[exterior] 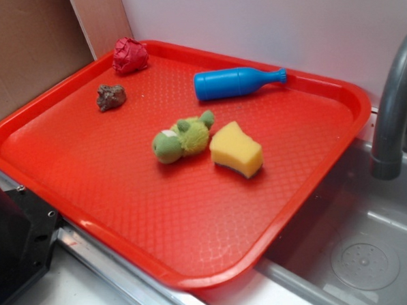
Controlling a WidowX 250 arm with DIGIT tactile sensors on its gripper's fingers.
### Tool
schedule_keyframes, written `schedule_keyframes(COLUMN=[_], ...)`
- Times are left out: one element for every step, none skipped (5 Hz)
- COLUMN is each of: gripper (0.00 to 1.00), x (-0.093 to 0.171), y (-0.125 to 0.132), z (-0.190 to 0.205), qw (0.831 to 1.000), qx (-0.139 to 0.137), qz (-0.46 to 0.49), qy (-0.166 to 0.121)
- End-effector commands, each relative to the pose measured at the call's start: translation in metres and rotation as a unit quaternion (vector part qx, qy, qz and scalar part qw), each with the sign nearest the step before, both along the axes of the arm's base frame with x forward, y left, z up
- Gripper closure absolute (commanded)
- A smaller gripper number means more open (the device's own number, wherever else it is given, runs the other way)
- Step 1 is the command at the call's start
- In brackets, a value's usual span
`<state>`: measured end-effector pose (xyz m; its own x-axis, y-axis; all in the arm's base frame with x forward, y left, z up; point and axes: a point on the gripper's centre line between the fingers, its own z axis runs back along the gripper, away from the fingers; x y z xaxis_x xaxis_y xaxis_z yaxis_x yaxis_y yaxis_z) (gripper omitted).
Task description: Grab the red paper.
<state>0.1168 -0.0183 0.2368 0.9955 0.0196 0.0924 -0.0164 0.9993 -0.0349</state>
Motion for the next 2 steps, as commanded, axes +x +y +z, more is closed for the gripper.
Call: schedule_keyframes(gripper=[0.00,0.00], x=[0.000,0.009], y=[0.000,0.008], z=[0.000,-0.015], qw=[1.000,0.997], qx=[0.000,0.016], qz=[0.000,0.070], qy=[0.000,-0.039])
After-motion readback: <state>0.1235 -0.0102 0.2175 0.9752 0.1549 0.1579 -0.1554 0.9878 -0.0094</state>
